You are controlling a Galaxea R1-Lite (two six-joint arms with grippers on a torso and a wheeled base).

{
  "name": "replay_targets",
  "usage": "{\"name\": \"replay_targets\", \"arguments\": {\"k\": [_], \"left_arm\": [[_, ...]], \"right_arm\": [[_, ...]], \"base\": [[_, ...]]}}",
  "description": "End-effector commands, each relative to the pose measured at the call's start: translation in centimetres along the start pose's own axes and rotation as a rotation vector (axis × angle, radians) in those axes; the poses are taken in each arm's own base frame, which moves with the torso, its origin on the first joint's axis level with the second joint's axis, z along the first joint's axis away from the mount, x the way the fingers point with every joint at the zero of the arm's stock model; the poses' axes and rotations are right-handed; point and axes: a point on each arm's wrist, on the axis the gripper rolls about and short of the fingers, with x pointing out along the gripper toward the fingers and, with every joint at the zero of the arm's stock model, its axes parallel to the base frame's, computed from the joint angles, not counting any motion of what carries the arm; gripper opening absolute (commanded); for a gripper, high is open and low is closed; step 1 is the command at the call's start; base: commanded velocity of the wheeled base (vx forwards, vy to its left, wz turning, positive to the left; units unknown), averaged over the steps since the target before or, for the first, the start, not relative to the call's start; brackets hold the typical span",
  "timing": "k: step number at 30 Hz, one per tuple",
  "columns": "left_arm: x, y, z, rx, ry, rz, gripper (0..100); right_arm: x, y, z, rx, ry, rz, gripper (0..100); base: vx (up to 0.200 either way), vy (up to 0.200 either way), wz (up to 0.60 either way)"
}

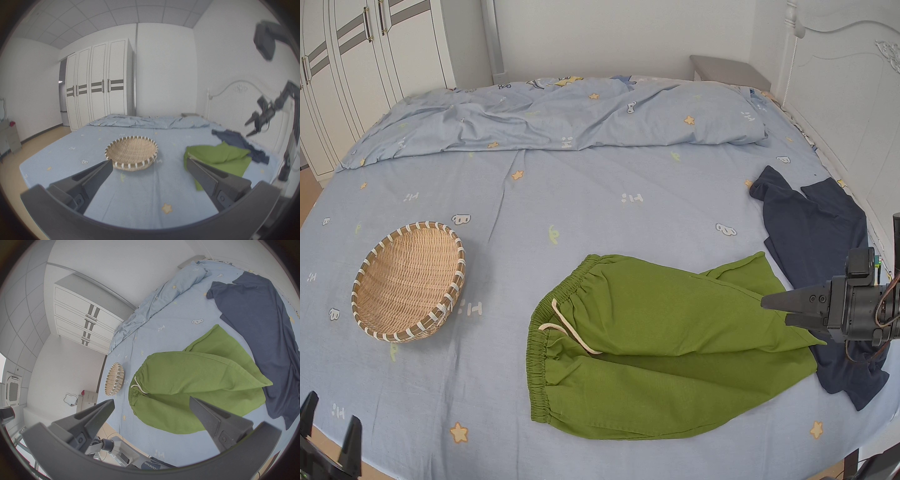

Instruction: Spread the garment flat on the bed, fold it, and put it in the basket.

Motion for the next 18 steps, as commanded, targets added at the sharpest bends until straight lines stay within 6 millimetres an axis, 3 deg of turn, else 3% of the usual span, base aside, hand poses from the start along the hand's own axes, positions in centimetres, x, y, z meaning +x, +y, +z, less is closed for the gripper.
{"name": "replay_targets", "arguments": {"k": [1,2,3,6,12,18], "left_arm": [[-0.6,0.3,14.3,-0.278,-0.158,-0.154,100],[3.2,-0.6,12.5,-0.305,0.186,-0.421,100],[4.8,-1.1,11.5,-0.347,0.306,-0.53,100],[6.9,-1.9,10.1,-0.432,0.457,-0.642,100],[13.4,-3.9,5.2,-0.552,0.719,-0.795,100],[18.8,-5.4,-0.1,-0.582,0.891,-0.814,100]], "right_arm": [[1.1,-0.4,0.1,-0.003,0.004,-0.003,100],[2.4,-0.6,0.3,-0.008,0.015,0.003,100],[2.8,-0.8,0.1,-0.007,0.02,-0.003,100],[2.9,-1.1,-0.5,-0.012,0.029,0.005,100],[2.5,-1.0,-1.4,-0.048,0.045,0.074,100],[1.5,-1.1,-2.2,-0.061,0.038,0.08,100]], "base": [[0.0,0.0,0.0],[0.0,0.0,0.0],[0.0,0.0,0.0],[0.0,0.0,0.0],[0.0,0.0,0.0],[0.0,0.0,0.0]]}}
